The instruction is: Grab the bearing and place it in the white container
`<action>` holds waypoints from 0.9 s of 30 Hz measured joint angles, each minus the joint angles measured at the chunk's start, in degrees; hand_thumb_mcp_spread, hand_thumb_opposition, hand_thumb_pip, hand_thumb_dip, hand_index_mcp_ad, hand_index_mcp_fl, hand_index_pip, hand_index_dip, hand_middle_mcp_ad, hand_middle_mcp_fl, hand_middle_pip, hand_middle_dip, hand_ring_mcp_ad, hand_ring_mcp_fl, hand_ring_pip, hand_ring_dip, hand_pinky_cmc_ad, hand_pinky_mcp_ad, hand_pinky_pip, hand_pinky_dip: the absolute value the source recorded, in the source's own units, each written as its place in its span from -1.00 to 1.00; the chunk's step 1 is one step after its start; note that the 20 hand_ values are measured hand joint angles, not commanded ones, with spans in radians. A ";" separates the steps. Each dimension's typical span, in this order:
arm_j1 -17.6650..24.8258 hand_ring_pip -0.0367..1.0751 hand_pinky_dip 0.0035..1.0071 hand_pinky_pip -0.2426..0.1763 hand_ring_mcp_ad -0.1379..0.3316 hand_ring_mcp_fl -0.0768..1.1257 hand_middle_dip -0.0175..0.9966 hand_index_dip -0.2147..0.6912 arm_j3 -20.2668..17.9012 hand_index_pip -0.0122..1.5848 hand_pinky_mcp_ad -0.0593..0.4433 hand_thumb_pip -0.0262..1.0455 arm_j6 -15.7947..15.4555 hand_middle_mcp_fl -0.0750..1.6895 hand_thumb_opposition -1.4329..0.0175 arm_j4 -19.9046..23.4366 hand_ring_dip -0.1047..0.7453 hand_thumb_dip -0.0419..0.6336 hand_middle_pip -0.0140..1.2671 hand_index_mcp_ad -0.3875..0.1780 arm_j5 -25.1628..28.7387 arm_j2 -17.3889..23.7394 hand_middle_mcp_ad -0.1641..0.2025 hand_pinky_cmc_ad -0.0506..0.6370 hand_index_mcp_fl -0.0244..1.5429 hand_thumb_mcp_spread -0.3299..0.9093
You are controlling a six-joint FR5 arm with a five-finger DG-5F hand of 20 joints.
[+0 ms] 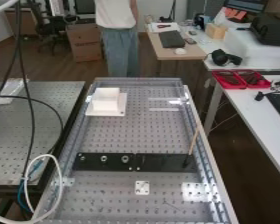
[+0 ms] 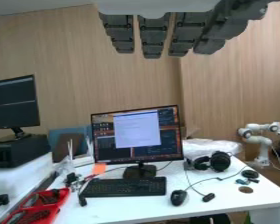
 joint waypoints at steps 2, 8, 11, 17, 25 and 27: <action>0.03 -0.91 -0.97 0.11 -0.12 -0.87 -0.91 -0.55 -0.05 -0.98 -0.57 -0.95 -0.05 -0.91 0.98 0.00 -0.72 -0.86 -0.94 0.30 0.12 0.06 0.24 -0.61 -0.93 -0.47; -0.06 -0.89 -0.73 0.10 -0.11 -0.87 -0.87 -0.55 -0.32 -0.96 -0.33 -0.34 0.18 -0.91 0.39 0.13 -0.70 -0.77 -0.87 0.32 0.25 0.24 0.11 -0.57 -0.94 -0.12; -0.15 -0.84 -0.61 0.02 -0.09 -0.87 -0.79 -0.55 -0.53 -0.92 -0.06 -0.32 0.28 -0.91 0.21 0.31 -0.66 -0.77 -0.83 0.32 0.22 0.29 0.11 -0.34 -0.94 -0.07; -0.14 -0.80 -0.45 -0.13 0.17 -0.88 -0.71 -0.55 -1.34 -0.90 0.29 -0.24 -0.21 -0.91 0.06 1.09 -0.62 -0.74 -0.79 0.32 0.69 0.36 0.13 0.02 -0.94 -0.07; 0.41 -0.78 -0.37 -0.19 0.26 -0.87 -0.67 -0.55 -5.71 -0.89 0.40 -0.20 -0.82 -0.91 -0.02 5.63 -0.59 -0.74 -0.76 0.32 3.29 0.70 0.11 0.16 -0.94 -0.07; 0.71 -0.78 -0.35 -0.19 0.23 -0.87 -0.67 -0.55 -7.63 -0.89 0.42 -0.12 -0.85 -0.91 -0.02 7.53 -0.59 -0.74 -0.76 0.32 4.66 0.84 0.11 0.16 -0.94 -0.06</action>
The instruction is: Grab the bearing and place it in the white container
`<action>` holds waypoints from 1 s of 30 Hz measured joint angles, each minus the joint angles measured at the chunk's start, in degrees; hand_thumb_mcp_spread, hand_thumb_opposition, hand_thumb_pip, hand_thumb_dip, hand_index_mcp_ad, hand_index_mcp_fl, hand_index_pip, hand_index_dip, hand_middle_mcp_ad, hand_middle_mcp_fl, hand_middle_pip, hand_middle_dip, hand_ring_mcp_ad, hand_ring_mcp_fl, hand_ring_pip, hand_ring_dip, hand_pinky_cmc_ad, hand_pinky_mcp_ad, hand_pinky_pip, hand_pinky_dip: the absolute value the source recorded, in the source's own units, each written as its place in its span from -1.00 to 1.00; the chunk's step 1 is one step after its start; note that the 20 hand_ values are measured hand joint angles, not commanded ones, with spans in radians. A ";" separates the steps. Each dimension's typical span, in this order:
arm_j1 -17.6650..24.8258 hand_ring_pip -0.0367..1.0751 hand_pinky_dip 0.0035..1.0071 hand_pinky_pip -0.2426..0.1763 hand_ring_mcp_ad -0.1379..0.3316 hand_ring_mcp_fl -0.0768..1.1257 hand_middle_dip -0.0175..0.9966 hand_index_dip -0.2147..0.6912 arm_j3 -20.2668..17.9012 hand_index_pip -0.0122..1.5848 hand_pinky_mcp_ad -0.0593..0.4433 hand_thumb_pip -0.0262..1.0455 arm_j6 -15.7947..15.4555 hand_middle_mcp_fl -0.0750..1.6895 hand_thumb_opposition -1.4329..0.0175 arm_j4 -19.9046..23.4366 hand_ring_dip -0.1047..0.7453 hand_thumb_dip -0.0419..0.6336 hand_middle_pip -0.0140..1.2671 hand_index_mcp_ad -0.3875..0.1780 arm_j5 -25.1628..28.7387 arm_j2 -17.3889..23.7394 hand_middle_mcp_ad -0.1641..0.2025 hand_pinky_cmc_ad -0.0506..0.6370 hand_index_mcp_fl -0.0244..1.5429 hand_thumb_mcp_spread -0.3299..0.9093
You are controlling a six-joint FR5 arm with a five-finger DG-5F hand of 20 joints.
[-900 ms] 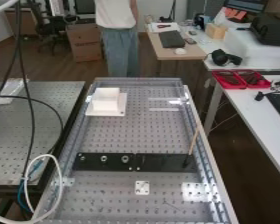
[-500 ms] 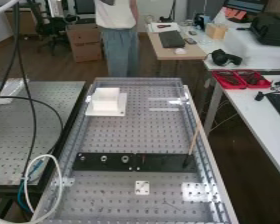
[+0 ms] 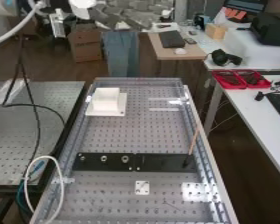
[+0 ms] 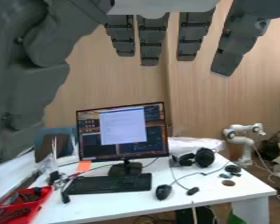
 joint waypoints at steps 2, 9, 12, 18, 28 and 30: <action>0.27 -0.78 -0.36 -0.23 0.25 -0.87 -0.66 -0.55 -1.55 -0.88 0.41 -0.09 -0.01 -0.91 -0.02 1.61 -0.59 -0.72 -0.76 0.32 1.19 0.14 0.11 0.16 -0.94 -0.06; 1.72 -0.77 -0.30 -0.27 0.32 -0.88 -0.66 -0.57 -7.77 -0.88 0.41 0.00 -0.39 -0.91 -0.02 8.41 -0.59 -0.60 -0.76 0.32 7.67 0.76 0.11 0.16 -0.90 -0.07; 2.46 -0.76 -0.28 -0.28 0.33 -0.88 -0.66 -0.57 -9.92 -0.86 0.40 0.07 -0.18 -0.90 -0.03 10.62 -0.59 -0.60 -0.76 0.32 11.02 0.67 0.13 0.15 -0.90 -0.06; 3.51 -0.76 -0.25 -0.28 0.33 -0.88 -0.66 -0.56 -12.95 -0.73 0.42 0.09 0.67 -0.87 -0.04 14.64 -0.59 -0.50 -0.76 0.33 16.43 -0.43 0.13 0.15 -0.87 -0.06; 4.70 -0.77 -0.25 -0.28 0.34 -0.88 -0.66 -0.50 -15.41 -0.27 0.42 0.19 3.92 -0.87 -0.07 18.20 -0.59 -0.36 -0.76 0.33 25.57 -4.05 0.13 0.15 -0.87 0.01; 4.87 -0.77 -0.25 -0.28 0.34 -0.88 -0.66 -0.47 -16.04 -0.15 0.40 0.19 5.25 -0.87 -0.09 19.04 -0.59 -0.36 -0.76 0.33 27.17 -4.89 0.13 0.15 -0.87 0.01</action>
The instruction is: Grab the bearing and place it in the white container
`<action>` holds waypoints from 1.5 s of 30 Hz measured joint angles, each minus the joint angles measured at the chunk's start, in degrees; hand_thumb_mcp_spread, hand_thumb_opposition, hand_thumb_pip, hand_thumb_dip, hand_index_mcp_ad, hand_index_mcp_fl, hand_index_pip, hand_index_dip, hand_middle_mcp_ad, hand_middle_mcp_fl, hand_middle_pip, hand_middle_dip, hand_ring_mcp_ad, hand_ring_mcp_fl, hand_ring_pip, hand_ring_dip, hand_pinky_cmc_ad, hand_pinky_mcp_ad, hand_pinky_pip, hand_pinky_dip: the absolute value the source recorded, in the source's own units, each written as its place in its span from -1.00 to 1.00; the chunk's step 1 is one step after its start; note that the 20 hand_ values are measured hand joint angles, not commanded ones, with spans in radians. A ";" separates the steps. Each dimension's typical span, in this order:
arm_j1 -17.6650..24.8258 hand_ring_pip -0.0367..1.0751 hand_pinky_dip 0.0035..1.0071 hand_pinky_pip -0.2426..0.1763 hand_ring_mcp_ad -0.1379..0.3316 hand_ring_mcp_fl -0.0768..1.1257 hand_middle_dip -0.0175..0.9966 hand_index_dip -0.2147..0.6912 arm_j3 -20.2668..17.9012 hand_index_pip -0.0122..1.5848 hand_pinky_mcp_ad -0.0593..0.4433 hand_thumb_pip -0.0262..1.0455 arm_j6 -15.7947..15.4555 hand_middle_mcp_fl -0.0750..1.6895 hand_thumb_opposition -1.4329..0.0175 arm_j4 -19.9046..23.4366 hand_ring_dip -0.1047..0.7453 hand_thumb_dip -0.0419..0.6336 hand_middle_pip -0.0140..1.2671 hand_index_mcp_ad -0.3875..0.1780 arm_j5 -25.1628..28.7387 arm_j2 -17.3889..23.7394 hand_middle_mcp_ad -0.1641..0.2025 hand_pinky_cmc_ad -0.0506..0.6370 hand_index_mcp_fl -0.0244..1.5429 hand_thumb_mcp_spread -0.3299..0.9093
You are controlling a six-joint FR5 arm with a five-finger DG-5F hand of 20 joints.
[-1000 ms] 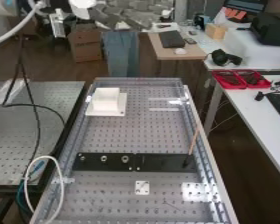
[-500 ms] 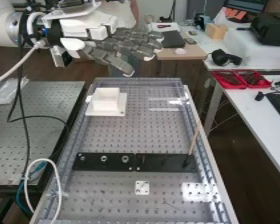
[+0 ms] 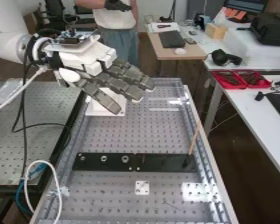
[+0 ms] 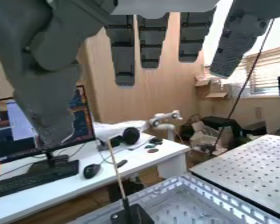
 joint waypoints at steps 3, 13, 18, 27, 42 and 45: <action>0.10 -0.77 -0.25 -0.28 0.34 -0.88 -0.66 -0.42 -0.84 0.03 0.40 0.21 2.03 -0.87 -0.10 1.02 -0.59 -0.31 -0.76 0.33 1.63 -1.07 0.14 0.15 -0.87 0.02; 0.62 -0.77 -0.25 -0.28 0.34 -0.88 -0.65 -0.32 -3.83 0.54 0.37 0.26 5.19 -0.90 -0.14 6.46 -0.59 -0.22 -0.76 0.33 7.61 -5.20 0.12 0.15 -0.94 0.06; 0.50 -0.77 -0.25 -0.28 0.34 -0.88 -0.65 -0.25 -4.58 0.70 0.38 0.26 6.79 -0.91 -0.15 9.02 -0.59 -0.17 -0.76 0.33 9.52 -8.29 0.12 0.15 -0.94 0.07; 0.34 -0.77 -0.29 -0.28 0.34 -0.88 -0.65 -0.22 -3.35 0.81 0.39 0.26 9.34 -0.90 -0.17 9.50 -0.59 -0.12 -0.76 0.32 11.40 -12.70 0.12 0.15 -0.95 0.08; 0.88 -0.76 -0.29 -0.28 0.34 -0.88 -0.62 -0.22 -3.89 0.93 0.39 0.36 8.60 -0.90 -0.19 16.14 -0.57 -0.12 -0.76 0.30 15.60 -17.63 0.12 0.15 -0.95 0.09; 0.84 -0.76 -0.27 -0.27 0.34 -0.88 -0.62 -0.22 -3.79 0.93 0.39 0.35 8.57 -0.91 -0.19 16.45 -0.57 -0.12 -0.76 0.30 15.41 -18.42 0.14 0.15 -0.94 0.09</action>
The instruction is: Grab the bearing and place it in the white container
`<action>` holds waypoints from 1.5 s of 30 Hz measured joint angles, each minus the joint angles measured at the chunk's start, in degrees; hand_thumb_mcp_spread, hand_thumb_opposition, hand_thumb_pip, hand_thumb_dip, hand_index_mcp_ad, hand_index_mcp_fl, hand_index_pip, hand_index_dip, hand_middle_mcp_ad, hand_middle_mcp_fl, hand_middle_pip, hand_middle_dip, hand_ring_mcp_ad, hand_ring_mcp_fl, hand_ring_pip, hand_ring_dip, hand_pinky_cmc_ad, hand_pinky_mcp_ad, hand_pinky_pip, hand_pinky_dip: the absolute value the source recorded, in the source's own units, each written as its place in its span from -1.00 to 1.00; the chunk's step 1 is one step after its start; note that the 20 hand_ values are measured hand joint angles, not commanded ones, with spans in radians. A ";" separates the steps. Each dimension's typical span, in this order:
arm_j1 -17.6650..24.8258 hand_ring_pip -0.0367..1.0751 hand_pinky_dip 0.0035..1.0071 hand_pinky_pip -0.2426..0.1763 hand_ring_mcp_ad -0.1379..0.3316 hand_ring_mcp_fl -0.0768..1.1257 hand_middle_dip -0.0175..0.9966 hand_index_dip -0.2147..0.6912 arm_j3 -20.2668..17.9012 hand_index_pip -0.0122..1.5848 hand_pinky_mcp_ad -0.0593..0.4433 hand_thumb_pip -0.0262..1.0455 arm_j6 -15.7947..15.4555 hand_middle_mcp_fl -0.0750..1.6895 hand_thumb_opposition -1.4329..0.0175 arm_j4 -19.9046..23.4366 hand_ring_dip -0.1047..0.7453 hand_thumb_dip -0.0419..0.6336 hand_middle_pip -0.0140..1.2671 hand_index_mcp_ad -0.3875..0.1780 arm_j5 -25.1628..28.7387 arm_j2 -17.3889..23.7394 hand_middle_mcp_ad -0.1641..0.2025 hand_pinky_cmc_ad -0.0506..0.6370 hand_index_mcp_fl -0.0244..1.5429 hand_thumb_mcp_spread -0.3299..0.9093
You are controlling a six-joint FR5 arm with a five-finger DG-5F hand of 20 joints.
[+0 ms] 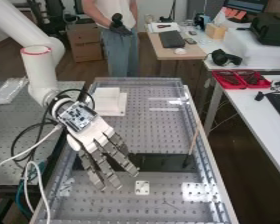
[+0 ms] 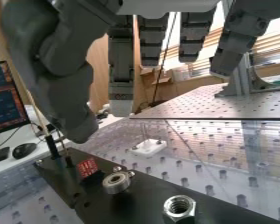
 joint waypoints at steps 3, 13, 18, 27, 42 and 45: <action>0.03 -0.76 -0.26 -0.27 0.34 -0.88 -0.62 -0.22 0.00 0.95 0.37 0.35 -0.44 -0.90 -0.19 0.12 -0.56 -0.12 -0.76 0.30 -0.40 -0.30 0.14 0.15 -0.94 0.09; 0.49 -0.77 -0.23 -0.27 0.34 -0.88 -0.62 -0.23 0.12 0.96 0.33 0.35 -4.10 -0.91 -0.19 1.37 -0.55 -0.12 -0.76 0.30 -2.11 -1.06 0.14 0.15 -0.94 0.10; 0.54 -0.77 -0.20 -0.27 0.34 -0.88 -0.62 -0.23 -0.13 0.96 0.28 0.35 -6.41 -0.91 -0.19 2.91 -0.55 -0.12 -0.76 0.30 -2.52 -1.35 0.12 0.15 -0.94 0.09; 0.09 -0.77 -0.12 -0.27 0.34 -0.88 -0.62 -0.26 0.01 0.96 0.22 0.36 -9.40 -0.91 -0.19 3.64 -0.55 -0.13 -0.76 0.30 -4.22 -2.23 0.12 0.15 -0.95 0.09; -0.93 -0.77 -0.06 -0.27 0.34 -0.88 -0.60 -0.26 0.43 0.96 0.15 0.51 -7.98 -0.91 -0.19 0.83 -0.54 0.01 -0.76 0.30 -6.44 -2.67 0.14 0.14 -0.95 0.09; -0.97 -0.77 -0.06 -0.27 0.34 -0.88 -0.60 -0.25 0.51 0.96 0.14 0.51 -8.04 -0.91 -0.19 0.72 -0.54 0.01 -0.77 0.30 -6.54 -2.76 0.14 0.14 -0.95 0.09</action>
